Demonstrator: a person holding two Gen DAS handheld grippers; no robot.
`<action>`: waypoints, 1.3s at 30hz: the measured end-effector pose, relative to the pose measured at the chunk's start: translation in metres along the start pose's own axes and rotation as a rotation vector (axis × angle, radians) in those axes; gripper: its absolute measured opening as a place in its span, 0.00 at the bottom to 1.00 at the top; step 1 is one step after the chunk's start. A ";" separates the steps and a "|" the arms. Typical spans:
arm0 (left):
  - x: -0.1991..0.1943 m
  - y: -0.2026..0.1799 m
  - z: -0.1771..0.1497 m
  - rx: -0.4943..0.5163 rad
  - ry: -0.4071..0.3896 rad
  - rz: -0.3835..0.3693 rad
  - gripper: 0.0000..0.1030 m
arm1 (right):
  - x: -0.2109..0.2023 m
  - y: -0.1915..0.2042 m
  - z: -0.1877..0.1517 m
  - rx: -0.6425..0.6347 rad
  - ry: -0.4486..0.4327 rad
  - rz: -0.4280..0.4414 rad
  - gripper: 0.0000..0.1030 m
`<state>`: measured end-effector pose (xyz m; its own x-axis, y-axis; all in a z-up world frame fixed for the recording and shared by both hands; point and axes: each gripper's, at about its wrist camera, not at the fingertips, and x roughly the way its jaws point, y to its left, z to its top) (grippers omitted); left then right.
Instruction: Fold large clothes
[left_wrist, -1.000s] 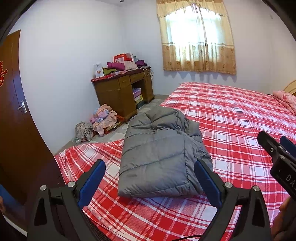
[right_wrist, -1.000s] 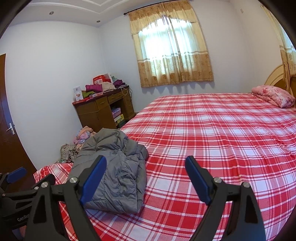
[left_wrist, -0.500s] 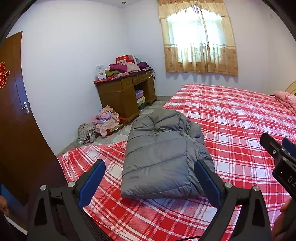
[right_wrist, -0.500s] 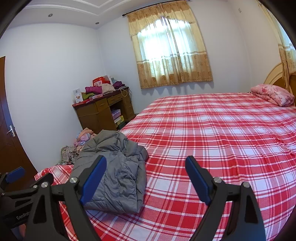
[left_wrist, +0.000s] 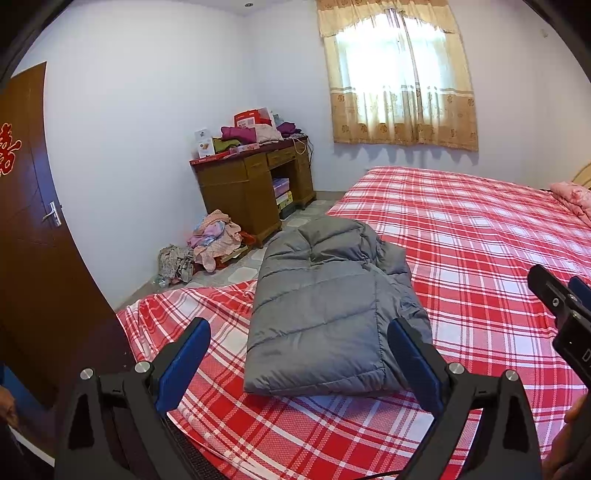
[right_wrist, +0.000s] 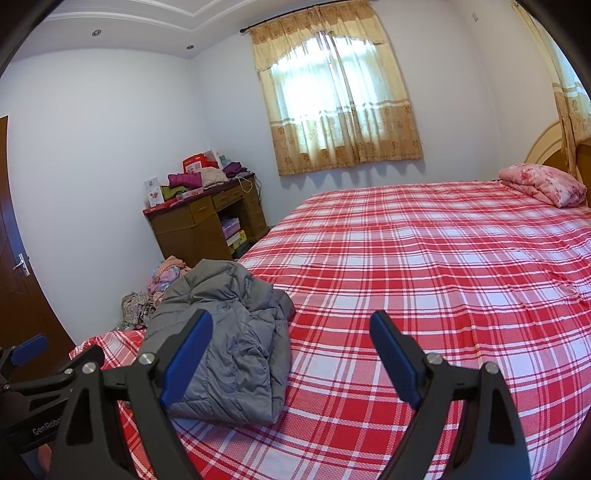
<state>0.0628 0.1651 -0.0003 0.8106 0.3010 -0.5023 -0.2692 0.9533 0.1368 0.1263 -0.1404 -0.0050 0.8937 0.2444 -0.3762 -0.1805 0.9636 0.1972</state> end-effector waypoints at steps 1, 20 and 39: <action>0.000 0.000 0.000 0.001 -0.001 0.006 0.94 | 0.000 -0.001 0.000 0.001 -0.002 -0.001 0.86; 0.004 -0.001 0.003 -0.001 -0.024 0.041 0.94 | 0.000 -0.007 0.000 0.010 -0.010 -0.007 0.86; 0.013 0.009 0.004 -0.020 -0.001 0.020 0.94 | 0.005 -0.010 -0.001 0.019 0.016 -0.011 0.86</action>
<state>0.0729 0.1773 -0.0019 0.8057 0.3197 -0.4987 -0.2952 0.9466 0.1299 0.1324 -0.1484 -0.0095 0.8888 0.2361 -0.3929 -0.1630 0.9639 0.2105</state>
